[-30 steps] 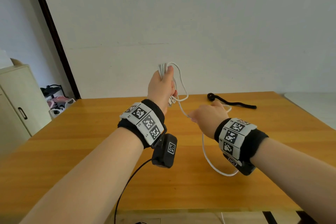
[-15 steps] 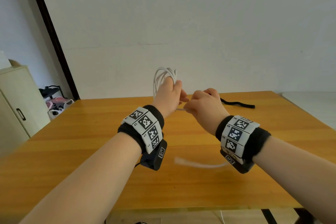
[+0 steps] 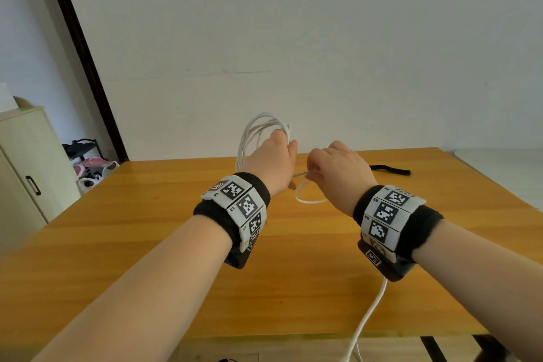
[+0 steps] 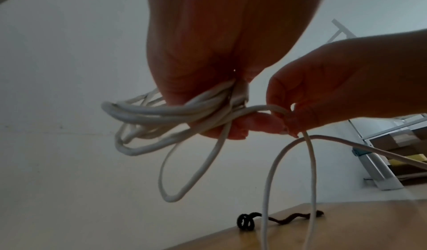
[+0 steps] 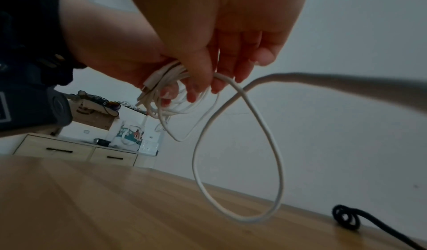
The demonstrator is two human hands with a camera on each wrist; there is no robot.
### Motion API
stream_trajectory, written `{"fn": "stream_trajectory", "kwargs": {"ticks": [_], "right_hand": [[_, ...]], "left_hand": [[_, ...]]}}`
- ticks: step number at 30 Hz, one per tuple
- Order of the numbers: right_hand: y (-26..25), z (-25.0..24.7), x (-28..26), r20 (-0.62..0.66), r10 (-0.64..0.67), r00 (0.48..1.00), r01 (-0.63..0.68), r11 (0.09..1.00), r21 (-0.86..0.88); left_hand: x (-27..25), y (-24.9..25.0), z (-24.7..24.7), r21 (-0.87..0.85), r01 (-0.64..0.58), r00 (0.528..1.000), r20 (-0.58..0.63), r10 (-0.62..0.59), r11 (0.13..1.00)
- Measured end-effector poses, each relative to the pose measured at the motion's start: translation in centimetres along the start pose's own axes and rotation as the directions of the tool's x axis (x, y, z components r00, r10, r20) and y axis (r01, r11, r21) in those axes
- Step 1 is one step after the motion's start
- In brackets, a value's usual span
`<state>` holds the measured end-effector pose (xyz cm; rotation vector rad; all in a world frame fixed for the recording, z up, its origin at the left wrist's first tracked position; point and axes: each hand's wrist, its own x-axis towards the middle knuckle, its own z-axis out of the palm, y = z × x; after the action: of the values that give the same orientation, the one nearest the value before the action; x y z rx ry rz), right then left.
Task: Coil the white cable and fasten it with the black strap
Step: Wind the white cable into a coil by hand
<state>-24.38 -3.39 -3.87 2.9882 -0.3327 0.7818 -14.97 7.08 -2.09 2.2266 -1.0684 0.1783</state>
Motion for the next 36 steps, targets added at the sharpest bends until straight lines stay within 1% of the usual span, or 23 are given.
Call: {"fn": "stream_trajectory", "kwargs": {"ticks": [2,4,6,10,12,14,19,22,24,26,30,33,34,36], "right_hand": [[0.8,0.2,0.0,0.021,0.05,0.999,-0.05,0.999,0.003],[1.5,0.1,0.0,0.042,0.125,0.991,-0.127,0.991,0.038],[1.9,0.1,0.2,0.056,0.178,0.982,-0.182,0.98,0.082],[1.8,-0.2,0.5,0.054,0.229,0.972,-0.235,0.955,0.183],[1.6,-0.5,0.7,0.046,0.225,0.973,-0.23,0.948,0.221],[1.4,-0.8,0.8,0.042,0.198,0.979,-0.203,0.955,0.218],[0.7,-0.6,1.0,-0.019,0.055,0.998,-0.054,0.996,0.066],[0.6,-0.7,1.1,-0.064,0.062,0.996,-0.056,0.995,0.084],[0.6,-0.7,1.3,-0.073,0.05,0.996,-0.044,0.995,0.089],[0.9,-0.9,1.4,-0.072,0.048,0.996,-0.04,0.994,0.099],[1.5,-1.4,1.6,-0.087,0.083,0.993,-0.067,0.982,0.176],[1.6,-1.7,1.9,-0.056,0.101,0.993,-0.083,0.963,0.258],[1.7,-1.9,2.0,-0.042,0.131,0.991,-0.11,0.94,0.323],[2.2,-2.3,2.0,-0.03,0.229,0.973,-0.182,0.842,0.508]], "left_hand": [[0.1,-0.4,-0.1,0.024,0.004,1.0,-0.009,-0.003,1.0],[0.3,-0.8,-0.2,0.021,0.008,1.0,-0.025,-0.007,1.0],[0.4,-1.0,-0.1,-0.031,0.025,1.0,-0.018,-0.025,0.999],[0.4,-0.8,0.1,-0.1,0.046,0.999,0.016,-0.044,0.994],[0.4,-0.6,0.2,-0.158,0.065,0.997,0.049,-0.058,0.985],[0.2,-0.4,0.2,-0.244,0.088,0.994,0.083,-0.07,0.966],[-0.4,0.3,0.1,-0.397,0.122,0.987,0.146,-0.068,0.91],[-0.6,0.8,0.1,-0.479,0.181,0.971,0.227,-0.078,0.859],[-0.6,0.8,0.0,-0.501,0.203,0.964,0.255,-0.081,0.841],[-0.7,0.7,-0.3,-0.48,0.194,0.961,0.268,-0.067,0.856],[-0.8,0.4,-0.8,-0.285,0.093,0.963,0.269,-0.013,0.954],[-0.7,0.2,-1.0,-0.26,0.106,0.961,0.276,-0.032,0.96],[-0.7,0.1,-1.0,-0.26,0.117,0.96,0.277,-0.042,0.958],[-0.8,-0.2,-1.1,-0.262,0.133,0.961,0.269,-0.06,0.956]]}}
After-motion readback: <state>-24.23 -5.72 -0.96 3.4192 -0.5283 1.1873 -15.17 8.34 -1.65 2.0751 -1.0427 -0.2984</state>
